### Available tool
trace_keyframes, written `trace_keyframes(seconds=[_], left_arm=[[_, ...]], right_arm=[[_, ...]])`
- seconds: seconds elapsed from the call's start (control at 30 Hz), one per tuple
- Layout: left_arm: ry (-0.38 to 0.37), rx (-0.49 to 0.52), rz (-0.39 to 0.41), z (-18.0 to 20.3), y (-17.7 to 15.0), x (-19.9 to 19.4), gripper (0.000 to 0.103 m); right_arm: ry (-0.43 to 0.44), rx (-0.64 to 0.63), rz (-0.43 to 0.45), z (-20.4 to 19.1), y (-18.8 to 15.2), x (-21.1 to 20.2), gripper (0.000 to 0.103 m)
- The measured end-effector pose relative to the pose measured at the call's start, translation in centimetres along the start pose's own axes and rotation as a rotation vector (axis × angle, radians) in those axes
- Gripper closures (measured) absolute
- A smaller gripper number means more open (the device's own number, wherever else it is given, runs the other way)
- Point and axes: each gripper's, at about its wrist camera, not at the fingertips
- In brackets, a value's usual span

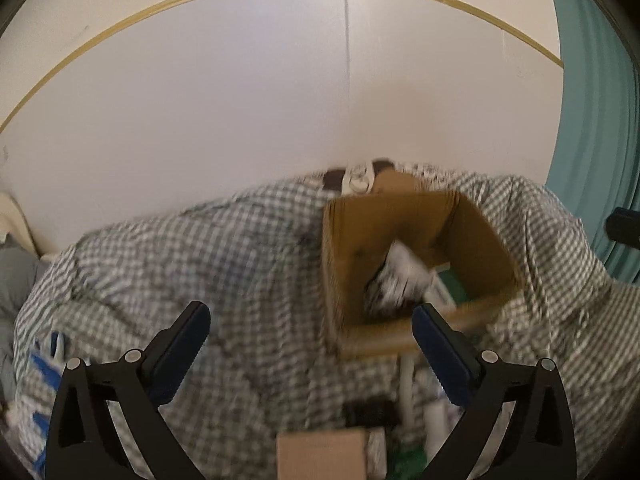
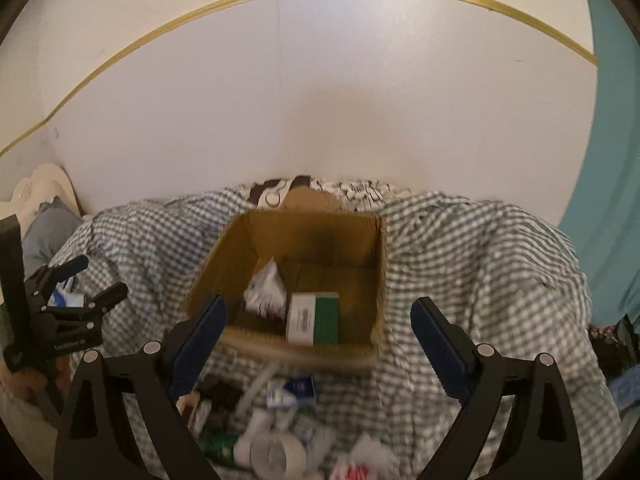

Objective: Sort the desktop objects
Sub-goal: 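Lower the left gripper onto the tan medicine box and grasp it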

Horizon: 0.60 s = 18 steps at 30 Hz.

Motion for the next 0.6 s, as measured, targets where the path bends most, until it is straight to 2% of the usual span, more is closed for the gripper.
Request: trace_keyframes(seconds=[0.13,0.37,0.6], left_arm=[[-0.001,-0.037,-0.071,-0.7,-5.0,-0.5,0.0],[-0.04,-0.095,-0.234,0.1,-12.2,2.9,0.0],[-0.025,-0.069,-0.329,0.6,-15.0,6.7,0.0]], right_arm=[[-0.002,0.02,-0.039,-0.3,-4.6,-1.8,0.008],[0.032,0.06,-0.21,-1.0,-11.5,0.7,0.008],[0.064,0.094,-0.303,-1.8,-14.8,4.7,0.008]])
Point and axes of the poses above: each gripper's, at about its wrist camera, not at the fingertips, and x roughly the way its jaws point, z to its right, y to its top, and after that the axes turned 2 degrees about -y, right-handed
